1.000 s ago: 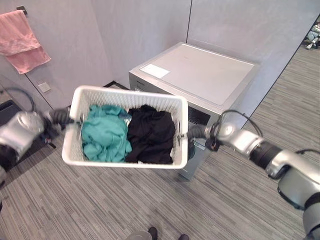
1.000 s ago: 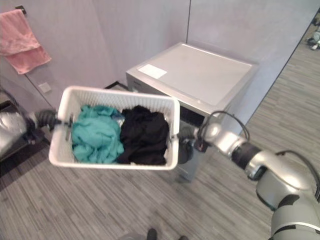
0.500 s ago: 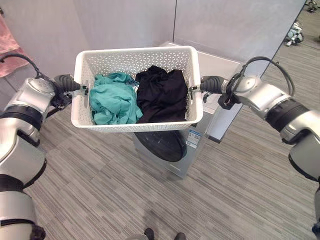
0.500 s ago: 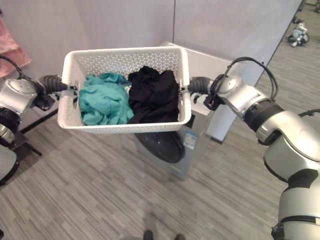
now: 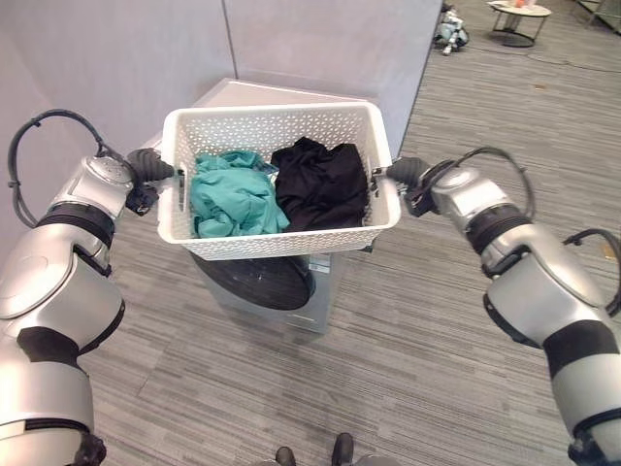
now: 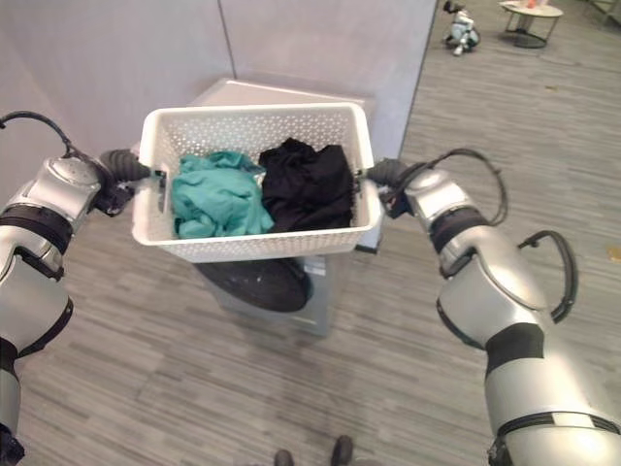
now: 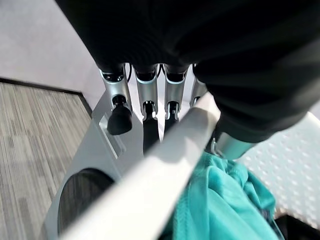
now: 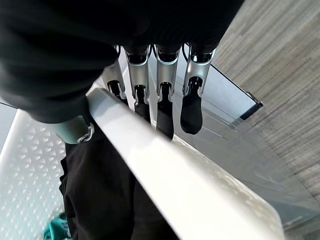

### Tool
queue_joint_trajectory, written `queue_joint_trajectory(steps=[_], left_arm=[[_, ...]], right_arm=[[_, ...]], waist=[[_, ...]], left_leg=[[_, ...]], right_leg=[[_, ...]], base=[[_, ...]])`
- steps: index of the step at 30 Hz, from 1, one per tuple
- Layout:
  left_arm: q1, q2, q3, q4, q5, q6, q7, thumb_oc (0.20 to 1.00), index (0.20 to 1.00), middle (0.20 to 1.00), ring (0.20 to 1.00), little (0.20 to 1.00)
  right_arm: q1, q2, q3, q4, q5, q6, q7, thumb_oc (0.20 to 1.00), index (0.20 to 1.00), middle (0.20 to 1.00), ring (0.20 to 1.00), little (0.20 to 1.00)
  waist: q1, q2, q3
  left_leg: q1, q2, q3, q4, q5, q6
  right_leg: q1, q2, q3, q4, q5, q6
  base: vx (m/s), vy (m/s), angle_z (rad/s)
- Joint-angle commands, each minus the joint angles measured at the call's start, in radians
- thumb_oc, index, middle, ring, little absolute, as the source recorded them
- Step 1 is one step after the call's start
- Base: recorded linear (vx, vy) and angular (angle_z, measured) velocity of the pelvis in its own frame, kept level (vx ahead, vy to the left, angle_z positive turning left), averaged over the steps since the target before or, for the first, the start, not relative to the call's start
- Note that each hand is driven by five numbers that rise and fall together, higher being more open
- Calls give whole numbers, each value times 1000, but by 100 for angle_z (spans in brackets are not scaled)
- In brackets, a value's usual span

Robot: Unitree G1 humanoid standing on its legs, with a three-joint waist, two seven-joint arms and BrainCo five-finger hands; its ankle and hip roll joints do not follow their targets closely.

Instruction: Grab the laundry basket,head to the washer,open it,put in the laundry and shut it.

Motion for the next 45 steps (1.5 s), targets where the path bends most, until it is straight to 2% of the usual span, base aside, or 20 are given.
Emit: queue_joint_trajectory(steps=[1, 3, 8, 15, 23, 28, 32, 37, 40, 41, 42, 44, 45], left_arm=[[-260, -1, -41, 54, -24, -59, 63, 200, 200, 200, 200, 200], [-293, -10, -54, 45, -33, -67, 69, 200, 200, 200, 200, 200], [-314, 17, -66, 44, -59, -73, 56, 200, 200, 200, 200, 200], [-343, 48, -94, 63, -17, -79, 38, 200, 200, 200, 200, 200], [-355, 53, -75, 87, -42, -81, 76, 200, 200, 200, 200, 200], [-307, 57, -83, 88, -7, -82, 72, 200, 200, 200, 200, 200], [-287, 34, -58, 86, -8, -84, 81, 200, 200, 200, 200, 200], [-266, 47, -38, 85, -11, -82, 84, 200, 200, 200, 200, 200], [-258, 53, -38, 81, -14, -82, 81, 200, 200, 200, 200, 200], [-242, 51, -30, 69, -21, -91, 80, 200, 200, 200, 200, 200], [-234, 46, -23, 65, -25, -95, 77, 200, 200, 200, 200, 200], [-229, 42, -19, 63, -26, -97, 73, 200, 200, 200, 200, 200], [-225, 37, -11, 62, -35, -98, 73, 200, 200, 200, 200, 200]], right_arm=[[-214, 19, -19, 75, 8, -71, -51, 200, 200, 200, 200, 200], [-232, 6, -24, 70, 33, -74, -70, 200, 200, 200, 200, 200], [-232, 4, -3, 53, 85, -76, -50, 200, 200, 200, 200, 200], [-276, -46, 62, 70, 63, -67, -6, 200, 200, 200, 200, 200], [-295, -47, 32, 19, 179, -95, -46, 200, 200, 200, 200, 200], [-271, -48, 58, 12, 147, -87, -32, 200, 200, 200, 200, 200], [-265, -43, 51, 3, 141, -92, -33, 200, 200, 200, 200, 200], [-254, -38, 59, -24, 133, -89, -23, 200, 200, 200, 200, 200], [-264, -61, 74, -36, 124, -91, -21, 200, 200, 200, 200, 200], [-281, -79, 89, -50, 122, -96, -18, 200, 200, 200, 200, 200], [-286, -90, 97, -59, 123, -97, -15, 200, 200, 200, 200, 200], [-287, -98, 97, -58, 126, -96, -13, 200, 200, 200, 200, 200], [-289, -107, 107, -56, 118, -96, -6, 200, 200, 200, 200, 200]], waist=[[87, -2, 4], [89, -2, 9], [87, 2, -4], [82, 9, -9], [70, 5, -17], [72, -10, -31], [76, -14, -43], [81, -14, -41], [67, -13, -21], [46, -16, 4], [41, -18, 10], [42, -21, 11], [46, -27, 15]], left_leg=[[11, 74, 25, -62, 61, -81], [-21, 72, 19, -50, 68, -82], [-1, 67, 25, -53, 61, -87], [-11, 76, 31, 9, 37, -95], [0, 79, 27, -17, 48, -101], [26, 78, 8, -47, 55, -102], [30, 71, -3, -59, 57, -100], [35, 70, -4, -70, 64, -101], [22, 84, -20, -54, 67, -106], [0, 97, -43, -27, 67, -108], [-11, 101, -48, -6, 62, -108], [-16, 101, -47, 15, 52, -106], [-28, 102, -48, 65, 35, -106]], right_leg=[[34, -150, -109, -2, 78, 187], [22, -146, -103, -16, 83, 187], [62, -136, -100, -82, 90, 183], [86, -134, -95, -109, 87, 174], [85, -125, -95, -108, 81, 175], [113, -115, -121, -103, 64, 170], [121, -118, -130, -105, 62, 173], [122, -121, -134, -100, 62, 172], [99, -113, -118, -41, 28, 155], [65, -94, -52, 0, 0, 142], [55, -82, -28, 16, -17, 136], [56, -75, -21, 14, -25, 131], [61, -72, -24, 15, -30, 125]], base=[[-143, 6, -9], [-93, -18, -42], [47, -9, -17], [27, -4, -3], [42, -5, 1], [62, -12, 5], [12, 24, 17], [0, -10, 4], [-49, -66, 7], [-56, -90, 28], [-59, -91, 34], [21, -64, 48], [31, -179, 31]])
